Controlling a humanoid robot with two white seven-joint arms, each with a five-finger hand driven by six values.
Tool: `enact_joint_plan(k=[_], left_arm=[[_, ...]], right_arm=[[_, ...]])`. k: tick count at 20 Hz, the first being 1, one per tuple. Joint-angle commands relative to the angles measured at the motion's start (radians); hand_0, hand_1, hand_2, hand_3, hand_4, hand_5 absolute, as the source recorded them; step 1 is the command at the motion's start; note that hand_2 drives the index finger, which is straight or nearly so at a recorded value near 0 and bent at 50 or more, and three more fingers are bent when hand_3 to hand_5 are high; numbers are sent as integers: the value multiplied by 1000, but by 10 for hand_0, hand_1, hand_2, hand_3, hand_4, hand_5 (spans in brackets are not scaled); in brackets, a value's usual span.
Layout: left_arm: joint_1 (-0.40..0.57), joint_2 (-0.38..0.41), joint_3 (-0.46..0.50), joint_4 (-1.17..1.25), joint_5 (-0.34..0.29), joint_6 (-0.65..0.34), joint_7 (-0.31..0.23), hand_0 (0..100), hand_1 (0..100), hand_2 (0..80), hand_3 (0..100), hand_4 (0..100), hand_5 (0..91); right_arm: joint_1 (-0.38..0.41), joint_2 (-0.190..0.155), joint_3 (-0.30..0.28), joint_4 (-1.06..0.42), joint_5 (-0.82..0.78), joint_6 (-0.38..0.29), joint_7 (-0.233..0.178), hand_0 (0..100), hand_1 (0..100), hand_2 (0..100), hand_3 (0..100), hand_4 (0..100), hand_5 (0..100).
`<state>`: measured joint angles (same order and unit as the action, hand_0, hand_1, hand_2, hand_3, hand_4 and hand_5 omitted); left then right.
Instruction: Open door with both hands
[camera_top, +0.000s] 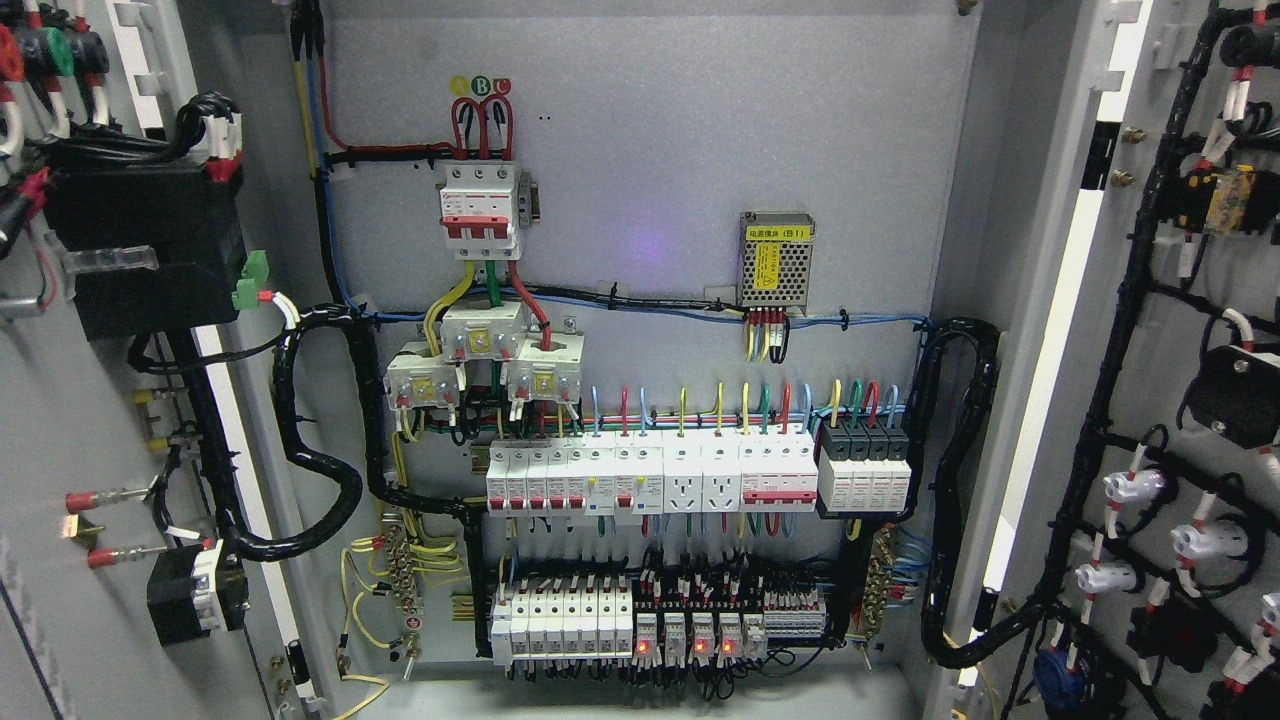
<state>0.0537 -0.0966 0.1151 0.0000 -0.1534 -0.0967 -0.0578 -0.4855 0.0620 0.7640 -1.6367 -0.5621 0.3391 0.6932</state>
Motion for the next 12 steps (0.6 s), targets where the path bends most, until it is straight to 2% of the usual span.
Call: enact_joint_plan(k=[1,3,6,9,11,12], left_arm=[[0,0,0,-6,0,0,0,0,0,0,0,0,0],[0,0,0,-6,0,0,0,0,0,0,0,0,0],[0,0,0,-6,0,0,0,0,0,0,0,0,0],[0,0,0,-6,0,0,0,0,0,0,0,0,0],[0,0,-2,-6,0,0,0,0,0,0,0,0,0],[-1,-2,-2,-5,-5,0,0,0,0,0,0,0,0]], right_arm=[[10,10,-115,31,-4,-2,5,0,0,0,0,0,0],[22,-17,-179,26,-2,-3,5,0,0,0,0,0,0],[70,-89,-294,-7,-4,-23,8,0,0,0,0,0,0],[195,-168,-363,-104,-2,-74,6,0,0,0,0,0,0],[305,-198,-402,-179,-5,-126,5,0,0,0,0,0,0],[364,-200,-414,-225,-5,-170,3,0,0,0,0,0,0]])
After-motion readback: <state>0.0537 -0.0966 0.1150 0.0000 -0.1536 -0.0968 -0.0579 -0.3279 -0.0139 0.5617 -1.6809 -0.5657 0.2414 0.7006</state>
